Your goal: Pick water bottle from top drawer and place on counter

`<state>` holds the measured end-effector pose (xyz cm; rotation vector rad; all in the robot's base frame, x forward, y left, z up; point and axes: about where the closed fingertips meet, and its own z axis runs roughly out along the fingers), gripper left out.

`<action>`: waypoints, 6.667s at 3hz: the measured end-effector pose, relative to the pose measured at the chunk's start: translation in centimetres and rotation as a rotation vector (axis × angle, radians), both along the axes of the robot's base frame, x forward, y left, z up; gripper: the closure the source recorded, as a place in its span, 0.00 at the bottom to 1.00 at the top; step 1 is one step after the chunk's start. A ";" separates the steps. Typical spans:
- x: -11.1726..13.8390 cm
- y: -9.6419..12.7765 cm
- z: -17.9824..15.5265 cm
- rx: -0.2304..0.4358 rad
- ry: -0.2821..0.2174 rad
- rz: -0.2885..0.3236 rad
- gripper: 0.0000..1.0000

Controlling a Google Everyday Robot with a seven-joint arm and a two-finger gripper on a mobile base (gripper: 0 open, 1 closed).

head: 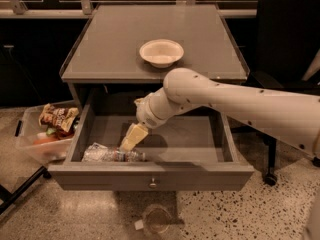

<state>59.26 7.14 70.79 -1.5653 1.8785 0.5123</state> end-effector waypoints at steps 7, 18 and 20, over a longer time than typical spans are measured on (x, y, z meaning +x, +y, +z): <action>-0.5 3.5 -7.1 -0.035 0.145 0.022 0.15; 4.9 6.9 12.7 -0.020 -0.310 0.033 1.00; 8.0 8.0 15.5 -0.044 -0.336 -0.082 1.00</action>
Offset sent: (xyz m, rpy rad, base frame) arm 0.0260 0.0351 -0.0662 -0.0399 0.1209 0.0383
